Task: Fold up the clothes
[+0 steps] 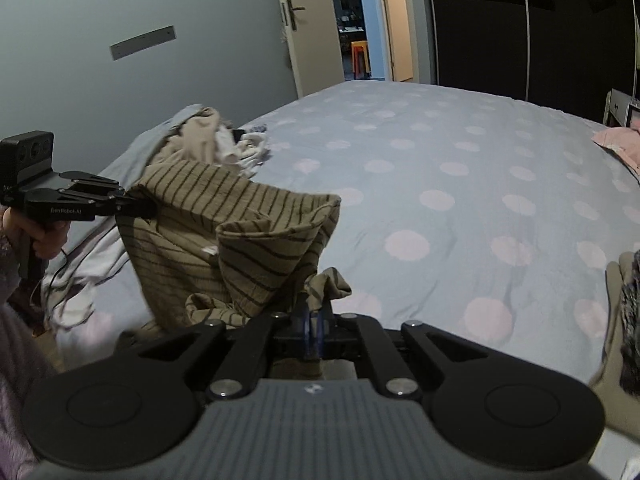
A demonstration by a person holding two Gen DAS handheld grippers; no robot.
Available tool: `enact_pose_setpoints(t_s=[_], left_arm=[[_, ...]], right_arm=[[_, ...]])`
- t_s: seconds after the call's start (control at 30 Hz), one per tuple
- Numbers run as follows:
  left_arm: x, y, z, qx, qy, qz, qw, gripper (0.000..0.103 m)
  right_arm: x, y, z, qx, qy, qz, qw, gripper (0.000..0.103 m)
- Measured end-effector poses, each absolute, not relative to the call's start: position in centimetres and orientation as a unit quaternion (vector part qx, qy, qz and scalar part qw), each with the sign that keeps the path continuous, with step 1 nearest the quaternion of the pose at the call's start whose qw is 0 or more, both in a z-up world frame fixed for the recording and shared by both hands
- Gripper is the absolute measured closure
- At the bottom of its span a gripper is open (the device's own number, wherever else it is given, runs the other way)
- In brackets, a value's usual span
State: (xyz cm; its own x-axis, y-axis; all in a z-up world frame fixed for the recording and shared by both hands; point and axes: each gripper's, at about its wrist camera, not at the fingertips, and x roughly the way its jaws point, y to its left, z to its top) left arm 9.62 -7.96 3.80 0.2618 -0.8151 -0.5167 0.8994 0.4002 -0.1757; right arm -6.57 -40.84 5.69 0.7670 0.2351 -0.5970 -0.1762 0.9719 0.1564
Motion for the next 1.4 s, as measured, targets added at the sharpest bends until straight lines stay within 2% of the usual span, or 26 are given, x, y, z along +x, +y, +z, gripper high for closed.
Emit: enact_pose_setpoints(t_s=[0.17,0.33,0.63,0.73,0.77,0.8,0.87,0.9,1.1,1.4], left_arm=[[5.2,-5.6,2.5,0.098,0.286,-0.555,0.775,0.098],[1.2,-4.6,-0.4,0.152,0.313,-0.568,0.746,0.098],[-2.8,-3.5,-6.0,0.265,0.374,-0.559,0.691,0.095],[-4.0,-3.1,-6.6,0.304,0.38,-0.555,0.675,0.079],[-4.2,-2.9,-6.6,0.307,0.381,-0.554,0.674,0.073],[-4.4,-2.7,-6.4,0.307,0.379,-0.552,0.676,0.065],[-4.7,-2.2,-5.6,0.301,0.369,-0.547,0.688,0.053],[-4.9,-2.1,-5.0,0.297,0.362,-0.547,0.694,0.052],[-6.0,-2.6,-2.2,0.281,0.305,-0.521,0.746,0.051],[-9.6,-8.1,-2.8,0.313,0.276,-0.532,0.737,0.056]], right_arm=[[-12.2,-38.4,4.6,0.035,0.336,0.118,0.934,0.099],[-16.1,-36.3,1.0,0.047,0.381,0.131,0.914,0.099],[-18.0,-33.3,-4.3,-0.001,0.466,0.141,0.873,0.095],[-18.0,-32.8,-4.5,-0.025,0.476,0.125,0.87,0.088],[-18.1,-32.7,-4.4,-0.032,0.477,0.12,0.87,0.075],[-18.3,-32.6,-4.2,-0.038,0.473,0.114,0.873,0.069],[-18.9,-32.3,-3.0,-0.046,0.451,0.104,0.885,0.067],[-19.4,-32.3,-2.4,-0.046,0.44,0.1,0.891,0.067],[-21.5,-29.4,0.4,-0.066,0.384,0.084,0.917,0.064],[-21.3,-22.9,-2.4,-0.109,0.404,0.051,0.907,0.062]])
